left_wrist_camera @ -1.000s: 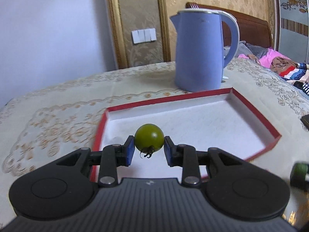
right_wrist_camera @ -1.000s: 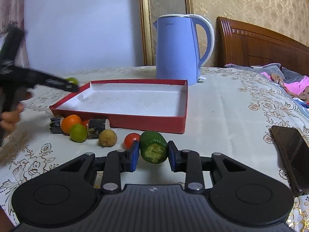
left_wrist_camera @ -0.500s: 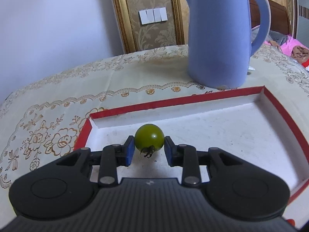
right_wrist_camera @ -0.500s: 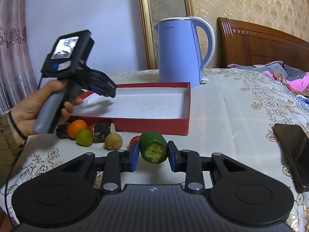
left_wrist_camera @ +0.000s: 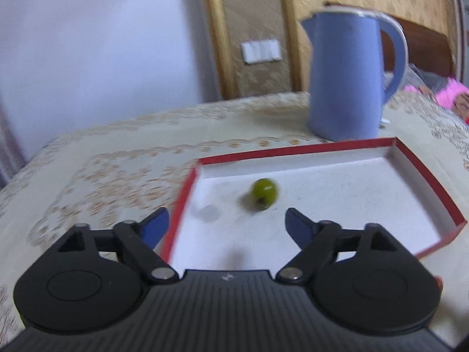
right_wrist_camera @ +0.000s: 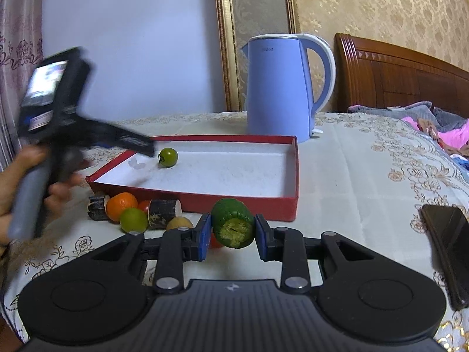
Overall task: Organize fruits
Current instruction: 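Carry the cucumber piece into the red tray and open the right gripper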
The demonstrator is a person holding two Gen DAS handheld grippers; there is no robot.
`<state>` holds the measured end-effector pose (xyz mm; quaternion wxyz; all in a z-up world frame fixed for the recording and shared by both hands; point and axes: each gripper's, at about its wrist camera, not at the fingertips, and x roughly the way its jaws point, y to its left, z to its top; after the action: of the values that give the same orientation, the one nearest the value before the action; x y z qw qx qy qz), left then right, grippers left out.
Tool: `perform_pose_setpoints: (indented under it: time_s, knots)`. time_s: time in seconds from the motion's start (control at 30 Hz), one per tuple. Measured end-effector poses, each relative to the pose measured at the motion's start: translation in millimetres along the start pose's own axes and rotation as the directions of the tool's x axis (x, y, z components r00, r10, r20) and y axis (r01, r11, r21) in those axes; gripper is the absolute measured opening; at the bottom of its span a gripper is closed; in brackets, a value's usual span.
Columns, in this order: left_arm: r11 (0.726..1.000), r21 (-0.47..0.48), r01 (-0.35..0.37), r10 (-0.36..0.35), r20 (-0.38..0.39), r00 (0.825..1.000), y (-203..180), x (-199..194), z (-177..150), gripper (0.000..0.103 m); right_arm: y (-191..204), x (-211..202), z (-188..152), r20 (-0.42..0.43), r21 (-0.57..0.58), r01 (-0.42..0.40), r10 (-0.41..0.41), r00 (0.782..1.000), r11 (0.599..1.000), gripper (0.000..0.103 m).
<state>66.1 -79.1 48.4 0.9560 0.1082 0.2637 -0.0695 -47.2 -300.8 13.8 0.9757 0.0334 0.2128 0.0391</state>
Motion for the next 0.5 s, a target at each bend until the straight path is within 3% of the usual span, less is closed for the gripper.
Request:
perform_pose_setpoints:
  time_s: [0.33, 0.5]
  knots:
    - [0.98, -0.152, -0.125, 0.127, 0.009, 0.992, 57, -36, -66, 0.097, 2, 36, 29, -0.017, -0.023, 0.017, -0.018, 1.0, 1.0, 0.031]
    - [0.974, -0.151, -0.169, 0.171, 0.005, 0.985, 63, -31, -79, 0.097, -1, 65, 51, -0.031, -0.032, 0.049, -0.05, 0.998, 0.998, 0.031]
